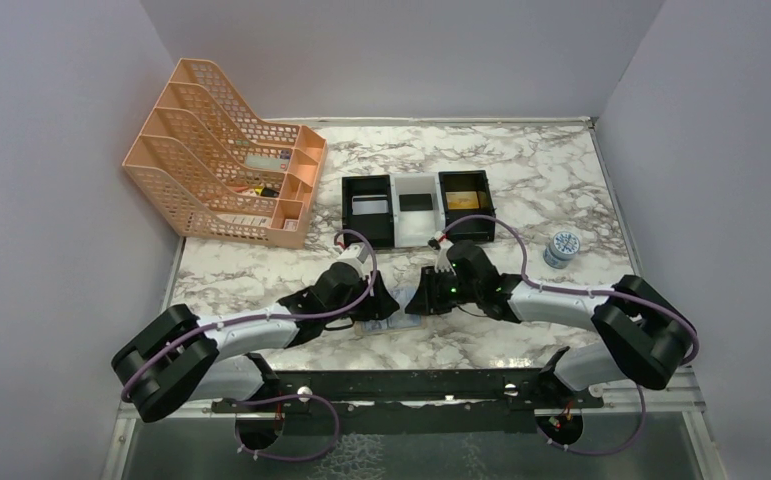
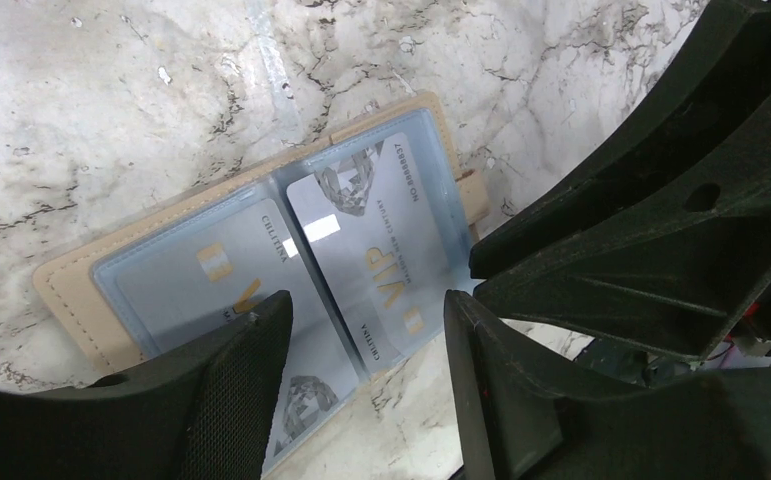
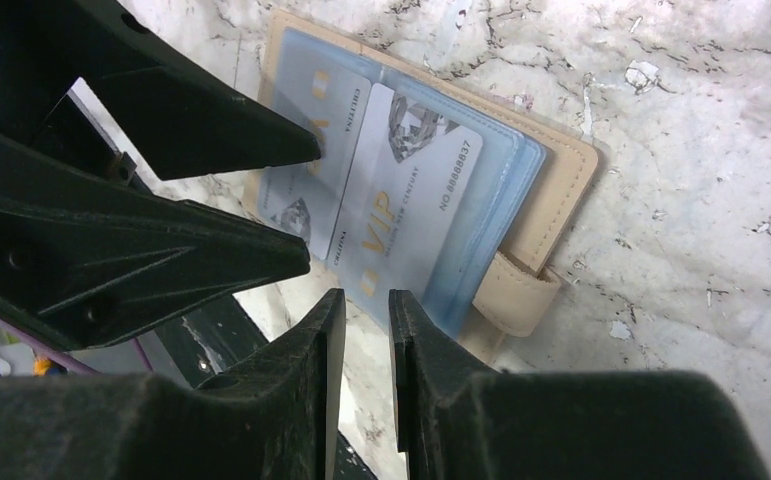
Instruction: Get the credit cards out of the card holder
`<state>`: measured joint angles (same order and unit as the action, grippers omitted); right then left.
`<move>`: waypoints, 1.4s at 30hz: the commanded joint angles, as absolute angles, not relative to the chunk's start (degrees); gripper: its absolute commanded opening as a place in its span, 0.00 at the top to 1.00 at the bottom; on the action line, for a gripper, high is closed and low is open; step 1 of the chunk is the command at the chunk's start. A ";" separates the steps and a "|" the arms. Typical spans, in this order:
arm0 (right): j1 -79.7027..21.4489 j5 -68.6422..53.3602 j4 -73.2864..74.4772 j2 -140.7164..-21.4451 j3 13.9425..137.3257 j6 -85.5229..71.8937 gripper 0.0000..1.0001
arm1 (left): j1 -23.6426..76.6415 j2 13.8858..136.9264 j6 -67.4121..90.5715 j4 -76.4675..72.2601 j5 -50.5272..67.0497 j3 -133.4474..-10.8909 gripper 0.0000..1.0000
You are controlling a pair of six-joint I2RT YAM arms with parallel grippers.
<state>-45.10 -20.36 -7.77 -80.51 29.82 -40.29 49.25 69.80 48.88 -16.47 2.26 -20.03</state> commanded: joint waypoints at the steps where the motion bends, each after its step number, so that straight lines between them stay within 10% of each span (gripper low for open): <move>1: -45.09 -19.05 -9.33 -81.11 31.55 -40.08 0.77 | 49.25 72.10 47.84 -19.10 4.06 -22.10 0.42; 29: -45.09 -10.46 -10.97 -83.71 26.81 -44.31 0.80 | 49.30 82.07 54.55 -34.10 7.88 -19.50 0.74; 42: -45.06 -9.54 -11.33 -83.39 25.94 -45.15 0.80 | 49.22 80.83 58.05 -38.71 9.19 -17.00 0.73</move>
<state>-44.99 -13.06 -12.08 -82.94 27.31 -44.99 48.45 81.56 55.51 -33.04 4.86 -17.85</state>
